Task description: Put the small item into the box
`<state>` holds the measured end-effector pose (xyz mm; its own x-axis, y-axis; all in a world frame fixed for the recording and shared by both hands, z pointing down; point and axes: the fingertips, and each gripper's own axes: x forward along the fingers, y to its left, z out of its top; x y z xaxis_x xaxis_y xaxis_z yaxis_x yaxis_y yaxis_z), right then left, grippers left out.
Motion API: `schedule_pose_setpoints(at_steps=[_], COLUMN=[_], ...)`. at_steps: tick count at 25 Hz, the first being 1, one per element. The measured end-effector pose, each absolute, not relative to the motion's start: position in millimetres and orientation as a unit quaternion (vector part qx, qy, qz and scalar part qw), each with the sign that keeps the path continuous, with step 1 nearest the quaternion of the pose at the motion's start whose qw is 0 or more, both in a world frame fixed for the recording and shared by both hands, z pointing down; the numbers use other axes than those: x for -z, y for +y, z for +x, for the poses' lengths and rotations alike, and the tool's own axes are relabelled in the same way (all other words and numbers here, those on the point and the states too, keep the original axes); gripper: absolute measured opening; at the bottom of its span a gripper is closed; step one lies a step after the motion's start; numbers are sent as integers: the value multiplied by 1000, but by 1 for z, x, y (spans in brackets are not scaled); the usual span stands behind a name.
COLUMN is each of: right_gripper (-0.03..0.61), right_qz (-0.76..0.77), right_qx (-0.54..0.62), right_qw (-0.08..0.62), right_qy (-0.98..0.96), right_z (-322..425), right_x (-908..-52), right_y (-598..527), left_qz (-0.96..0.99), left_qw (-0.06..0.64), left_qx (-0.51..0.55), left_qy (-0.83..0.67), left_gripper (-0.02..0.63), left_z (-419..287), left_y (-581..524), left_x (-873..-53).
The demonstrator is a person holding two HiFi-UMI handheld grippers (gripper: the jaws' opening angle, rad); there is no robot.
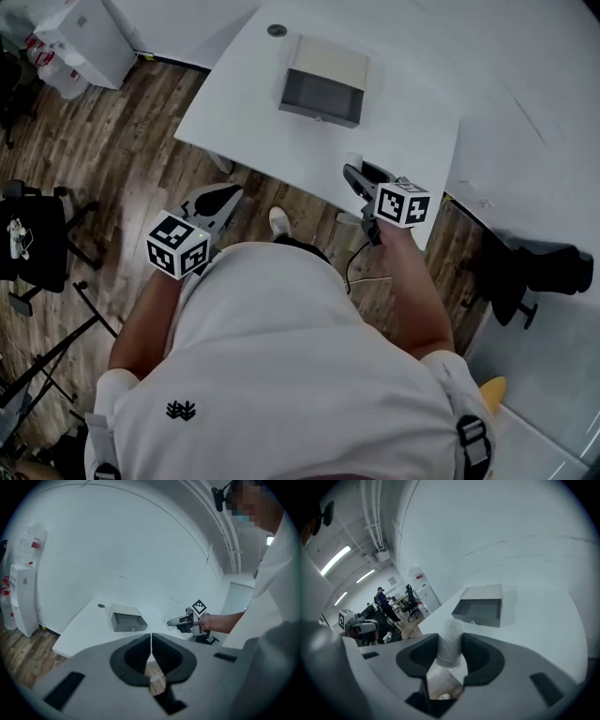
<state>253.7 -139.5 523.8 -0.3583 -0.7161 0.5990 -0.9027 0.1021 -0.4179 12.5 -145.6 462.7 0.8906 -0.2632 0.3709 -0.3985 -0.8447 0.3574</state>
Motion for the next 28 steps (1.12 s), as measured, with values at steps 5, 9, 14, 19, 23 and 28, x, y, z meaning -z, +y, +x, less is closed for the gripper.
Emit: schedule_pose_setpoints(at_steps=[5, 9, 14, 19, 23, 28], right_gripper=[163, 163, 164, 164, 164, 164], right_qz=[494, 454, 385, 373, 416, 470], right_qx=[-324, -268, -197, -217, -322, -416], right_qw=[222, 297, 392, 420, 339, 264], right_qy=[-775, -796, -812, -798, -780, -732], right_z=[279, 298, 310, 327, 323, 325], right_x=[-533, -546, -571, -597, -610, -633], right_y=[-191, -229, -266, -298, -325, -347], left_qz=[936, 928, 916, 902, 890, 879], left_qw=[228, 227, 225, 231, 239, 247], left_qx=[-151, -154, -158, -157, -159, -156], left_qy=[-220, -251, -293, -328, -354, -378], left_gripper=[14, 14, 14, 14, 14, 14], left_z=[24, 34, 37, 38, 33, 27], left_y=[-166, -177, -190, -197, -196, -192], left_x=[-464, -466, -463, -462, -464, -467])
